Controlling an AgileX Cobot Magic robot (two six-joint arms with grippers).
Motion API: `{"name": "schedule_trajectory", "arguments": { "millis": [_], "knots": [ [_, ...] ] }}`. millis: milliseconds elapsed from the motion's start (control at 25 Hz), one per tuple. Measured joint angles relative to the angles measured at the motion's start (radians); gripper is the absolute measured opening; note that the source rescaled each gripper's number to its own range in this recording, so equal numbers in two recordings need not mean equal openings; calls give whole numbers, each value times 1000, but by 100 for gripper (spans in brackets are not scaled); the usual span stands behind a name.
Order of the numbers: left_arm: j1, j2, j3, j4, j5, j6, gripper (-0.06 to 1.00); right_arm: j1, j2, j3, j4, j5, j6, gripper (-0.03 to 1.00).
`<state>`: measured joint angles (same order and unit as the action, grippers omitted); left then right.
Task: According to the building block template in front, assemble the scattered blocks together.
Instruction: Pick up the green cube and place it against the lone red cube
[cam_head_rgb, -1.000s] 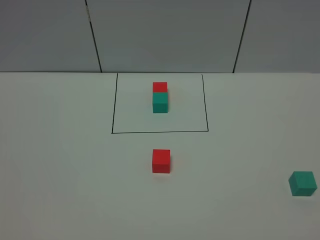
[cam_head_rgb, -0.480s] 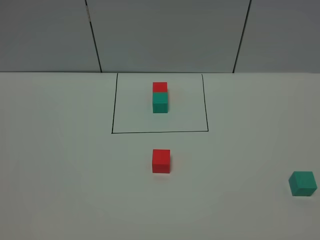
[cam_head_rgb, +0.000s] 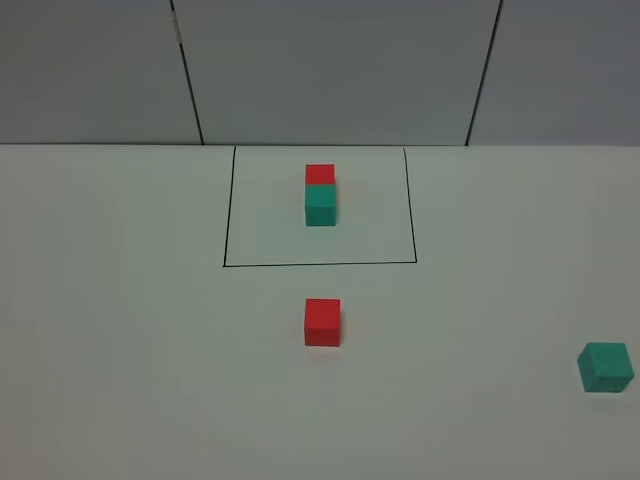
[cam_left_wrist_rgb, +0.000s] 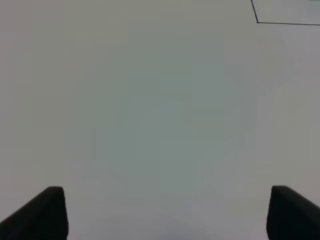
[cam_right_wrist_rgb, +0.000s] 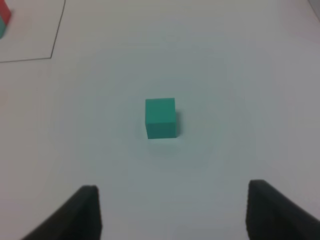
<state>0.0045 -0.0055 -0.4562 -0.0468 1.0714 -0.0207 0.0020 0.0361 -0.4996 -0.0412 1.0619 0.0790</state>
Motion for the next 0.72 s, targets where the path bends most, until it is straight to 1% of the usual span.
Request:
{"name": "schedule_trajectory", "arguments": {
  "millis": [720],
  "knots": [
    [1, 0, 0, 1, 0, -1, 89, 0, 0, 0, 0, 0, 0, 56]
  ]
}}
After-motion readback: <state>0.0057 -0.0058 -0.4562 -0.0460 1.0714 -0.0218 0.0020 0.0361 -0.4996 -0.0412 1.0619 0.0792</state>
